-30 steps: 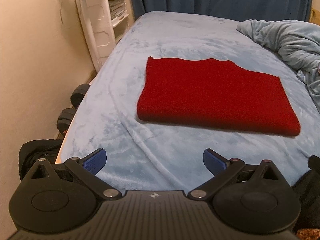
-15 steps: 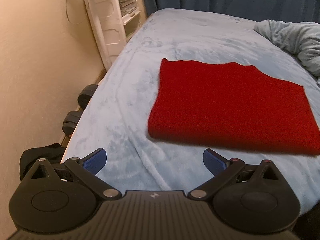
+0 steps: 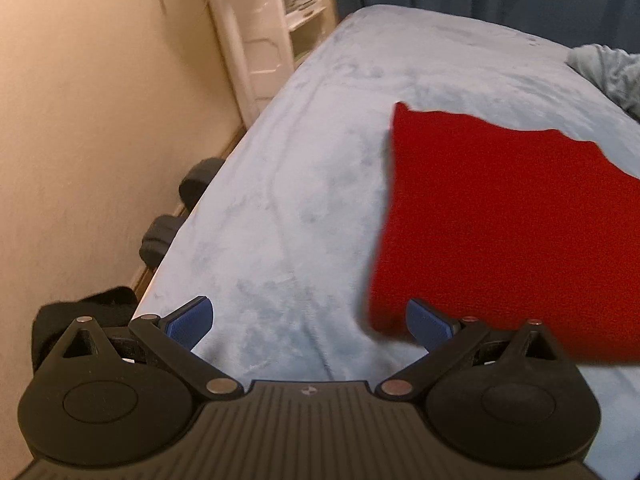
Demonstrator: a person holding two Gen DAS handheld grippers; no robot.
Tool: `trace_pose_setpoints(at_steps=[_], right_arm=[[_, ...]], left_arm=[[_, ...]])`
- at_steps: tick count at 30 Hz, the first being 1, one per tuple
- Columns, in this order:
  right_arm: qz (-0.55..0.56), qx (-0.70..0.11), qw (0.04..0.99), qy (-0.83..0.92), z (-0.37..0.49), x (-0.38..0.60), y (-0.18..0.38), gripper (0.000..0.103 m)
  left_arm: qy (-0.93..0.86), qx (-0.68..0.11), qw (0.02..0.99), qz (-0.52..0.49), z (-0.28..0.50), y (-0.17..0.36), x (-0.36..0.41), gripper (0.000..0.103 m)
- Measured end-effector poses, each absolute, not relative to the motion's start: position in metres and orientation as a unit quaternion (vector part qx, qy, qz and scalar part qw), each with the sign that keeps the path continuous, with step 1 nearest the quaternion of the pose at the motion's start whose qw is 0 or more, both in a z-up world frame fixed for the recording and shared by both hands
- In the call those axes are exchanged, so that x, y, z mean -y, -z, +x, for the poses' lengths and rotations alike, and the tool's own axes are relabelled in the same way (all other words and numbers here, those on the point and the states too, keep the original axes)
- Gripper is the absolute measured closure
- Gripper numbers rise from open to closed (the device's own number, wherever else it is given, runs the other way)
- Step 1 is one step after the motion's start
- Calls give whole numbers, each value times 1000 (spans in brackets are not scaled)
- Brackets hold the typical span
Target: Fold small clothes
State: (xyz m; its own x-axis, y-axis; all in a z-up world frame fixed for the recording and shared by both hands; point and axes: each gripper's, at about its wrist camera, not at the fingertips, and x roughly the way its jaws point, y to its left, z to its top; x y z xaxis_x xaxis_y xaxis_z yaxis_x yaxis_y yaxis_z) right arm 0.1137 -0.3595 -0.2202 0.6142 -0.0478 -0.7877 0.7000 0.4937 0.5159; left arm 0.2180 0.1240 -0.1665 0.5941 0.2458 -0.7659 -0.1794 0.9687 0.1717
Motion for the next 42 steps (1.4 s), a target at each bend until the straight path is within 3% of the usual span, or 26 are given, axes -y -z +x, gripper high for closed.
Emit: trace_pose_setpoints(at_steps=[4,12,14,16,19,42], right_arm=[[519,-363,737,237,119,374,244,19],[549,-363,723,211,143,380,252,14],[510,-380,745,200,153,372,244,30],[452,-385,780,199,160,363,234,68],[441,-387,782,208,163,363,231,78],[345,-430,789,270,187,337,223,79]], left_arm=[[-137,-444,885,35,225,181,-138,0],[-151,-476,866,21,235,203,-154,0],[-152,-480,864,13,236,206,-158,0],[-151,-484,862,8,236,208,-161,0],[-147,-488,860,-6,237,211,-165,0],[-130,-498,856,-41,243,217,-179,0]])
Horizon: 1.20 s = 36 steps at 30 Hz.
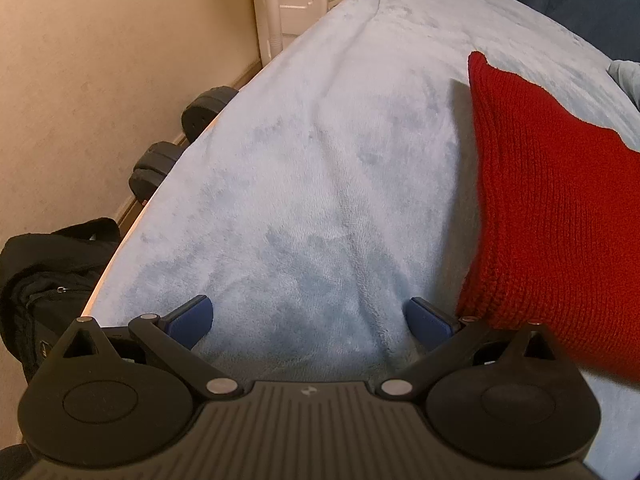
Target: Fold small clothes
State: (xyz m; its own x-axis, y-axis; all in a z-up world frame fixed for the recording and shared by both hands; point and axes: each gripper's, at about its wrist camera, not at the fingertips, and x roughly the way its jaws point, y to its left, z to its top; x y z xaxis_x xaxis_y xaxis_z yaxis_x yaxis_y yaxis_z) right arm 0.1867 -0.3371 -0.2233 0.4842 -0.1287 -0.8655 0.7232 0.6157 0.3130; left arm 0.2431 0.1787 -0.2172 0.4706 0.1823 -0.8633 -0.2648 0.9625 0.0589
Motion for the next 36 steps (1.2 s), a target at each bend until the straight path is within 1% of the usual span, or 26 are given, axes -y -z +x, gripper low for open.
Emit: trace_pose_setpoints(at_steps=[3,5,6,8,11,13,15,17,20,23,25,27,31,33,34,36], right_arm=[[336,-432,788,282,189,333,219,80],[308,-428,797,295,193,324,209,84],[276,-417,812,300,196,314,196,86],[178,-379,862,284,210,283,164,87],[41,-321,921,218,234,217,117,88],[-56,-286,945,151,246,156,101,88],[-147,-261,951,75,246,94,106,88],[-236,-247,939,-23,234,33,129,88],[-313,-271,898,-149,211,-30,179,87],[-342,-295,869,-200,198,-56,215,87],[-342,-292,874,-184,199,-57,219,87],[-304,-304,883,-187,205,-47,210,87],[-280,-244,910,-185,196,-45,177,88],[-263,-227,919,-187,195,-45,159,88],[-269,-229,914,-199,194,-47,157,88],[-309,-235,891,-234,184,-49,172,88]], left_arm=[[-129,-499,856,-47,243,218,-180,0],[-129,-500,855,-49,244,218,-181,0],[-130,-500,855,-51,244,217,-182,0],[-133,-498,855,-61,244,216,-186,0],[-137,-497,853,-84,245,214,-195,0],[-140,-496,852,-98,245,212,-200,0],[-144,-494,850,-109,245,211,-205,0],[-152,-492,848,-122,244,210,-211,0],[-165,-491,844,-140,243,210,-221,0],[-166,-491,843,-144,242,209,-224,0],[-165,-492,844,-140,243,209,-223,0],[-164,-492,843,-141,243,208,-222,0],[-162,-491,843,-146,243,209,-226,0],[-163,-490,843,-149,242,210,-227,0],[-164,-490,843,-149,242,210,-226,0],[-165,-490,843,-148,242,210,-226,0]])
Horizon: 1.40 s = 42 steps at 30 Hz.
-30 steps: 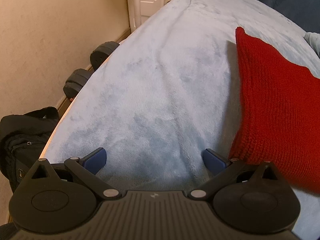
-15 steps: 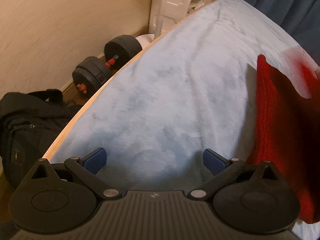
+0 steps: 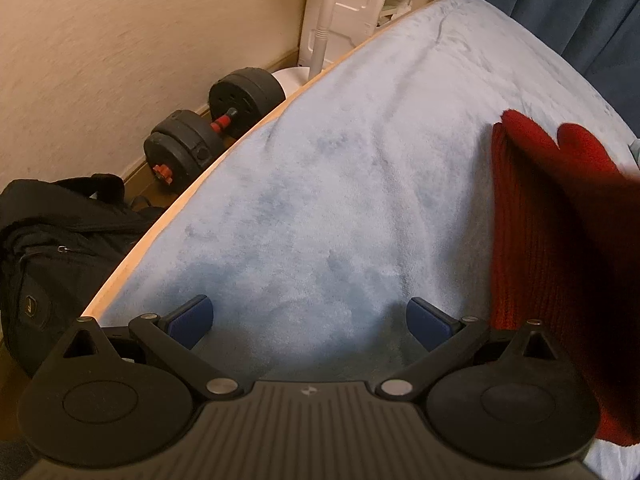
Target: Fold small clothes
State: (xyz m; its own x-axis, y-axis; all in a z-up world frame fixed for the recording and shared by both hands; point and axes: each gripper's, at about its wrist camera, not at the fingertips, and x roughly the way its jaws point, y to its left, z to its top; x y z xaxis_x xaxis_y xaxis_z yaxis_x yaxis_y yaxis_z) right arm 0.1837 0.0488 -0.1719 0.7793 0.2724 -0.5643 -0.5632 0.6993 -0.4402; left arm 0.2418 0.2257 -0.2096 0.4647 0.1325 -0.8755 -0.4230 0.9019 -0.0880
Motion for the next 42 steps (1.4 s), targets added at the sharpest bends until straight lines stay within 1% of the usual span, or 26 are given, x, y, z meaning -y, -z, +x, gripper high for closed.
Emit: trace_pose_setpoints(at_steps=[2,5,7,8,9,12,14,16,17,18,19,21,22,23,25,28,29,31,33,37,42], right_arm=[[-351,-258,862,-260,174,-54,199,88],[-361,-261,856,-261,167,-51,220,84],[-321,-276,865,-271,167,-46,209,71],[-296,-290,864,-285,168,-42,199,58],[-269,-300,866,-296,166,-36,187,56],[-203,-302,884,-293,153,-9,155,56],[-158,-279,918,-232,147,19,136,56],[-134,-267,944,-139,150,45,130,57],[-134,-274,947,-105,156,55,133,58],[-135,-300,940,-89,163,62,141,63],[-132,-329,930,-95,167,67,151,66],[-142,-379,908,-110,168,68,176,70],[-159,-393,898,-116,163,64,189,70],[-171,-394,894,-123,156,62,195,70],[-182,-394,891,-134,142,60,193,69],[-130,-395,897,-151,133,69,165,69],[-114,-385,904,-148,125,75,150,64],[-78,-367,915,-145,110,88,122,37],[-45,-357,922,-142,99,100,102,27],[-10,-349,928,-129,76,123,79,23],[-3,-345,930,-127,64,133,77,22]], left_arm=[[-166,-490,843,-148,242,209,-225,0],[-163,-488,845,-147,242,208,-224,0],[-157,-480,850,-153,240,206,-225,0],[-149,-473,854,-157,239,203,-224,0],[-139,-465,859,-162,238,199,-223,0],[-96,-425,885,-163,229,180,-215,0],[-68,-401,898,-166,223,166,-208,0],[-38,-381,909,-165,219,154,-196,0],[-26,-375,913,-158,219,151,-189,0],[-17,-373,917,-144,220,150,-180,0],[-18,-382,916,-119,224,152,-168,0],[-39,-417,906,-66,233,168,-152,0],[-55,-437,897,-38,236,180,-148,0],[-56,-451,890,-34,236,188,-149,0],[-58,-455,886,-63,228,186,-158,0],[-68,-456,885,-60,212,164,-159,0],[-70,-455,886,-57,204,158,-160,0],[-63,-452,887,-71,184,143,-163,0],[-65,-455,883,-96,165,130,-166,0],[-77,-448,881,-132,131,102,-170,0],[-75,-436,888,-129,103,79,-161,0]])
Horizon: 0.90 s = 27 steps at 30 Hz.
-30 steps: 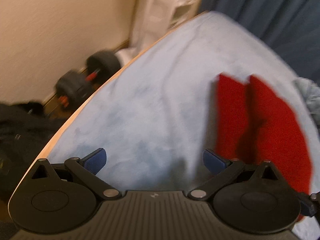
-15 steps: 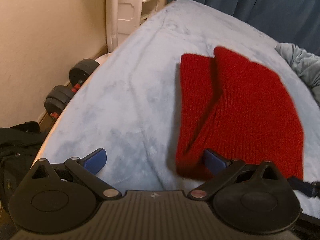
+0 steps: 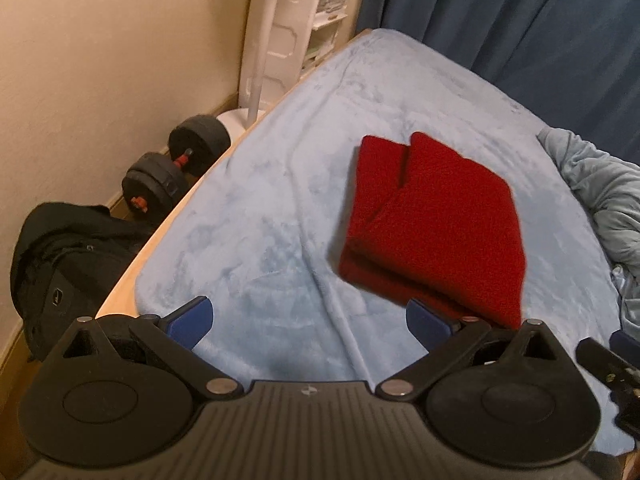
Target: Fold small clothes
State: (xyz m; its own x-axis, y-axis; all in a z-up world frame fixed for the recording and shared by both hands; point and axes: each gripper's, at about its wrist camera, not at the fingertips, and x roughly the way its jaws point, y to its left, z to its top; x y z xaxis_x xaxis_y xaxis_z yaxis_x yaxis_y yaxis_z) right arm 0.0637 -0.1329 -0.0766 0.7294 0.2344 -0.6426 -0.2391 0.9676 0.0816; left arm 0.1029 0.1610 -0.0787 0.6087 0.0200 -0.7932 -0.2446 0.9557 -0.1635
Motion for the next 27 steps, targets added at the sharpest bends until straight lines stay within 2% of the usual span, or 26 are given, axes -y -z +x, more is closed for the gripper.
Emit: trace_pose_setpoints(at_steps=[9,17,21,27], right_arm=[[39,-344,931,-118,51,150,81,22],[60,-359,922,-131,59,162,92,21],[87,-368,915,-138,73,175,96,18],[216,-395,885,-122,128,231,104,11]], left_arm=[[-49,-431,893,-117,90,61,-137,0],[-50,-438,887,-133,101,68,-128,0],[-52,-454,867,-198,121,82,-133,0],[-73,-466,824,-315,167,113,-139,0]])
